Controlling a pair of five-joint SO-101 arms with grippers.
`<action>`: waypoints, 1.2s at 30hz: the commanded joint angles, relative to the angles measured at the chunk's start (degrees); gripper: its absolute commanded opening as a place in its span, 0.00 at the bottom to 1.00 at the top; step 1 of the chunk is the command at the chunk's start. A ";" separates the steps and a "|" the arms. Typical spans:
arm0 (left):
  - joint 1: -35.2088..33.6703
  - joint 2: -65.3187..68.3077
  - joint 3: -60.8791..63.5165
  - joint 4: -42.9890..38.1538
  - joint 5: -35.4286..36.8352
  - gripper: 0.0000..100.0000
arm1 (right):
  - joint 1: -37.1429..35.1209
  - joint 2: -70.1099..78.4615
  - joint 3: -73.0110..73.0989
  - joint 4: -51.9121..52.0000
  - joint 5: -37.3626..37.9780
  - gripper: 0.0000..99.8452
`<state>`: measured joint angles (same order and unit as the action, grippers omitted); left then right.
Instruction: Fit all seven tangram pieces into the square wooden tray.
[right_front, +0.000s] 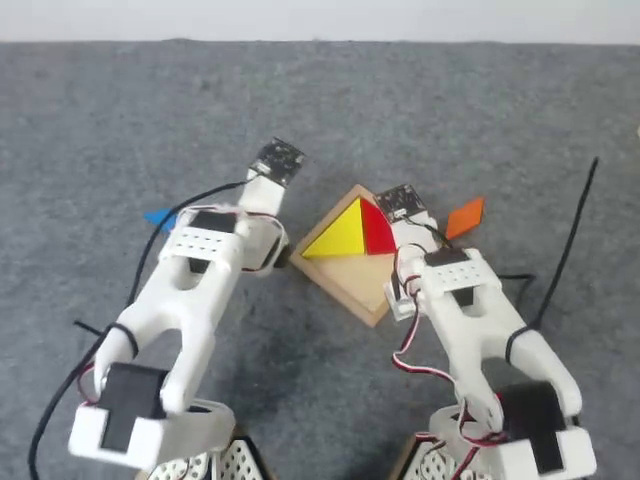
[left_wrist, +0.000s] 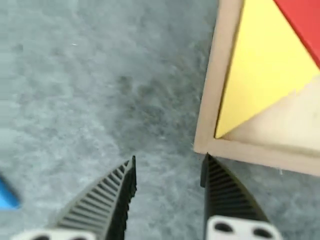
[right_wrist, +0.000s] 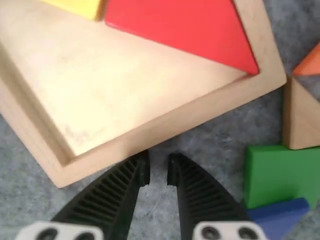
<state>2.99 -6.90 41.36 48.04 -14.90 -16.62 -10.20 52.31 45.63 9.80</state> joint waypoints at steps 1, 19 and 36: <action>-1.76 -3.60 -2.42 -2.37 0.26 0.21 | -0.31 0.31 -3.69 -0.92 -0.70 0.09; 2.02 21.71 -21.49 3.34 0.44 0.21 | 2.59 0.75 -3.43 -4.79 -3.69 0.09; 4.66 11.16 -6.64 4.84 -3.43 0.18 | 0.48 8.66 -12.84 -4.35 -3.60 0.09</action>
<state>5.98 7.87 32.48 51.74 -17.80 -14.07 -4.04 45.19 42.90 6.46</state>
